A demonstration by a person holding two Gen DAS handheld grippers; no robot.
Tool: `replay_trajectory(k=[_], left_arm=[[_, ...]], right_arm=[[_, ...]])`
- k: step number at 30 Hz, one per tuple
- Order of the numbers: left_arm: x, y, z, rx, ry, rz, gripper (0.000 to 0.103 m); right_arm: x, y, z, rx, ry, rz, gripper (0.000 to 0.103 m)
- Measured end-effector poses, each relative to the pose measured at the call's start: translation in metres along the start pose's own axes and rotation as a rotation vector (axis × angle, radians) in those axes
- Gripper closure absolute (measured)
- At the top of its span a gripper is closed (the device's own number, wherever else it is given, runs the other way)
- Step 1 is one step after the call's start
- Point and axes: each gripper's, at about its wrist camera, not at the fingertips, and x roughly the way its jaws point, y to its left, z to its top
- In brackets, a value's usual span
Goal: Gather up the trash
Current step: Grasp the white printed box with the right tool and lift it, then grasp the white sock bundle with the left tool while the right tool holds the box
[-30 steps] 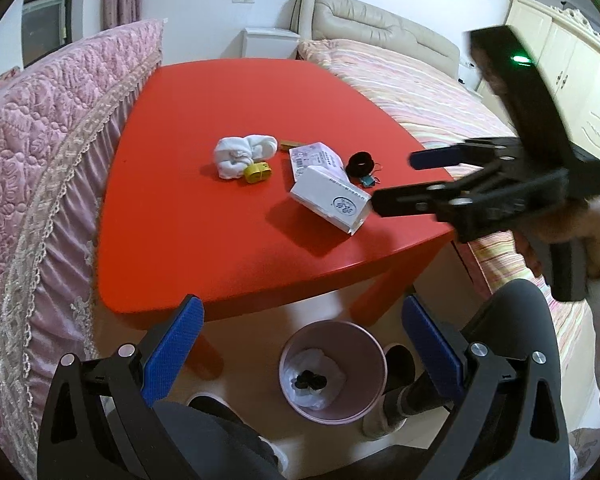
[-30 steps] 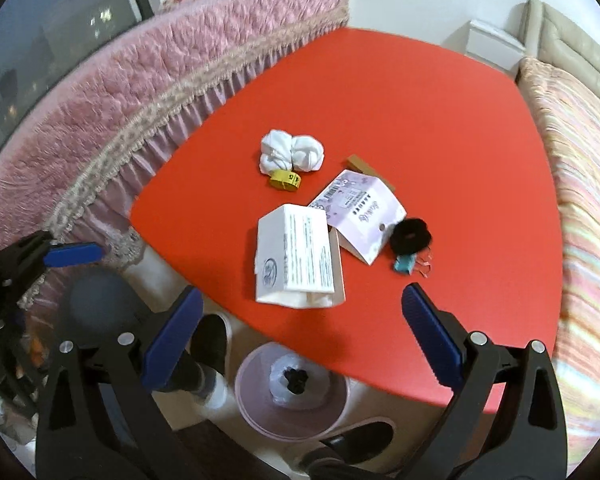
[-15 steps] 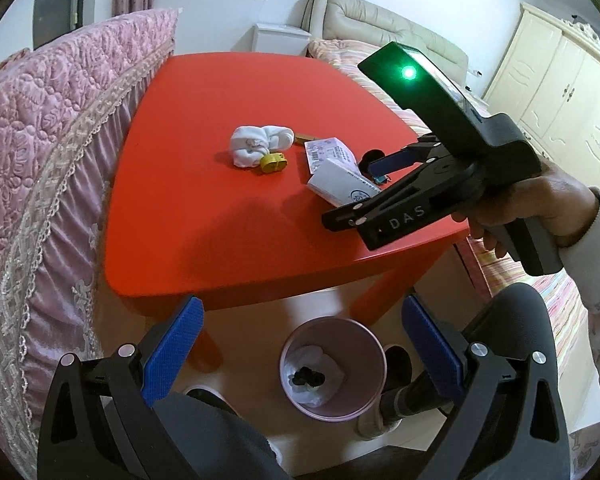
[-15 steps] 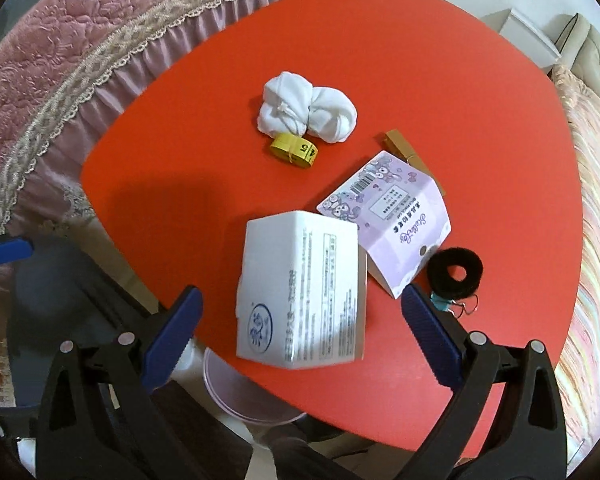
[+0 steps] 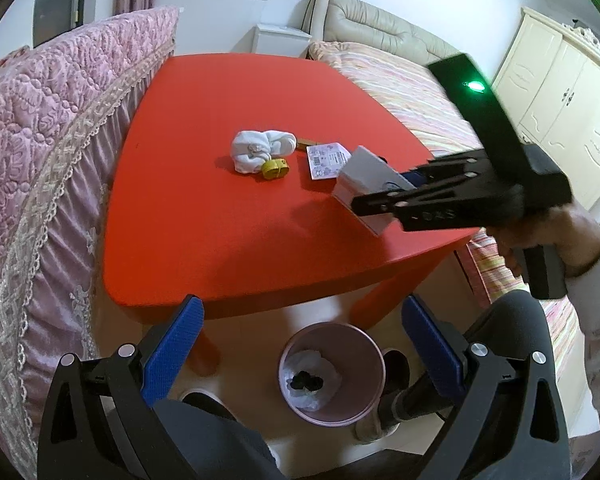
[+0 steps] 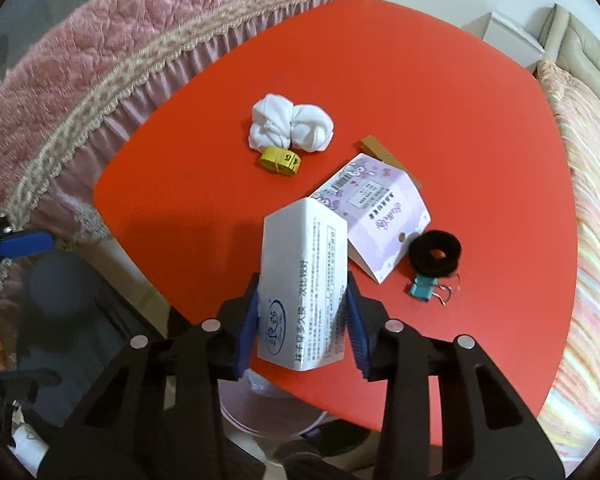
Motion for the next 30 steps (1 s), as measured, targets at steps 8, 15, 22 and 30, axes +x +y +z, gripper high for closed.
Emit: replay_trajectory(k=[8, 15, 22, 30], left_arm=[[0.006, 0.002, 0.032, 0.024, -0.014, 0.021, 0.008], [0.022, 0.004, 0.078, 0.048, -0.014, 0.019, 0.008], [0.062, 0.012, 0.120, 0.034, 0.075, 0.021, 0.008], [0.122, 0.031, 0.150, -0.028, 0.215, 0.073, 0.008]], right_arm=[[-0.044, -0.019, -0.021, 0.125, -0.135, 0.059, 0.064], [-0.057, -0.030, -0.031, 0.163, -0.166, 0.060, 0.064], [-0.061, -0.037, -0.033, 0.174, -0.173, 0.059, 0.064], [-0.061, -0.040, -0.032, 0.182, -0.176, 0.055, 0.064]])
